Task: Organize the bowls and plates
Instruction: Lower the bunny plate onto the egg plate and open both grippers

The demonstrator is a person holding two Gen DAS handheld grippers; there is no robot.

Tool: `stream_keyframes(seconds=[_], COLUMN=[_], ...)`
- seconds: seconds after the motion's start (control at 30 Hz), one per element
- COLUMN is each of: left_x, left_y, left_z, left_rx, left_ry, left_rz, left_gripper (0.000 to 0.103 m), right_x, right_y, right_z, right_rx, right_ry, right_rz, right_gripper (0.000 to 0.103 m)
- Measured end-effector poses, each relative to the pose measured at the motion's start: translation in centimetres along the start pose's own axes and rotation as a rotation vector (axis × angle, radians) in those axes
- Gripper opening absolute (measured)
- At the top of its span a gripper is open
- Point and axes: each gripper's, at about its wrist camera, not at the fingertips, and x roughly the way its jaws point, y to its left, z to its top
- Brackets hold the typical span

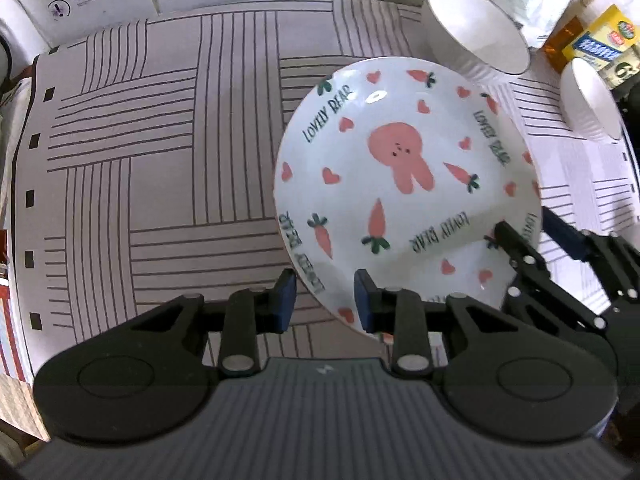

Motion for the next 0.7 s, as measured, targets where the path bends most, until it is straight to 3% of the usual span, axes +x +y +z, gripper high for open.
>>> stream_keyframes(seconds=[0.33, 0.7], left_x=[-5.6, -13.6], left_y=[-1.3, -3.8], left_z=[-3.2, -7.1], left_rx=[0.125, 0.254], left_ry=[-0.081, -0.157], left_rz=[0.033, 0.028], left_gripper=[0.033, 0.047], right_x=[-7.6, -16.2], right_y=[-1.4, -2.4], right_z=[-0.8, -1.2], right_rx=[0.096, 0.097], right_ry=[-0.094, -0.191], right_rz=[0.147, 0.202], right_gripper=[0.040, 0.044])
